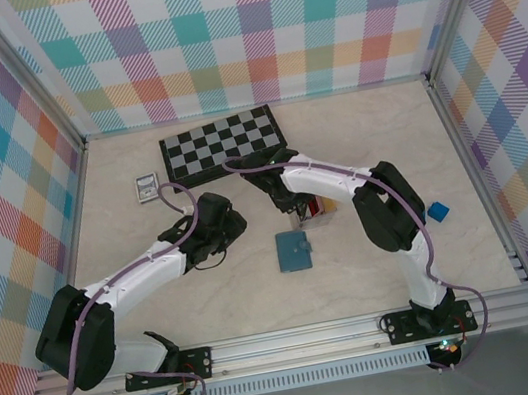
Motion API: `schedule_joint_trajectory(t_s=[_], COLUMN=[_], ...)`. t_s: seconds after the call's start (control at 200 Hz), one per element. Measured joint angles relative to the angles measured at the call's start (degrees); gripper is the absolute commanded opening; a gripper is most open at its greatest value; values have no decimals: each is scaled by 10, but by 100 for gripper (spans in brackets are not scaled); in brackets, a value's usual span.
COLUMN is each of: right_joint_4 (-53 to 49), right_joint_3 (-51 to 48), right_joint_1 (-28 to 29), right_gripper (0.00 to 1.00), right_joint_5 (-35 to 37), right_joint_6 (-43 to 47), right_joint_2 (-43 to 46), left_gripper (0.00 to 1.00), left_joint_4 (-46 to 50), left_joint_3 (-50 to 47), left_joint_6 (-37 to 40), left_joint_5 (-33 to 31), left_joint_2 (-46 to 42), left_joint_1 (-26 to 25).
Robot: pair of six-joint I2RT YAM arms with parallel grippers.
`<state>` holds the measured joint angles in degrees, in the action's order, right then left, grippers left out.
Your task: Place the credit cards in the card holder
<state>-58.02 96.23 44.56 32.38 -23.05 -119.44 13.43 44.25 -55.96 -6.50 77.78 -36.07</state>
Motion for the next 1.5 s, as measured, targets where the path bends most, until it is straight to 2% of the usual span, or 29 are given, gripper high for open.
schedule_joint_trajectory(t_s=[0.205, 0.835, 1.2, 1.365, 1.5], right_joint_4=[2, 2, 3, 5, 25], right_joint_3=[-7, -17, -18, -19, -33], right_joint_1=[-3, -4, -7, -8, -18], right_gripper=[14, 9, 6, 4, 3], right_joint_5=[-5, -6, -32, -53, -96], right_joint_6=[0, 0, -3, -5, -5], right_joint_2=[4, 22, 49, 72, 146], left_gripper=[48, 49, 49, 52, 62], left_joint_4=[0, 0, 0, -17, -64], left_joint_3=[0, 0, 0, 0, 0], left_joint_6=[0, 0, 1, 10, 21], left_joint_5=[0, 11, 16, 48, 106], left_joint_2=[0, 15, 16, 16, 16], left_joint_1=[0, 0, 0, 4, 18])
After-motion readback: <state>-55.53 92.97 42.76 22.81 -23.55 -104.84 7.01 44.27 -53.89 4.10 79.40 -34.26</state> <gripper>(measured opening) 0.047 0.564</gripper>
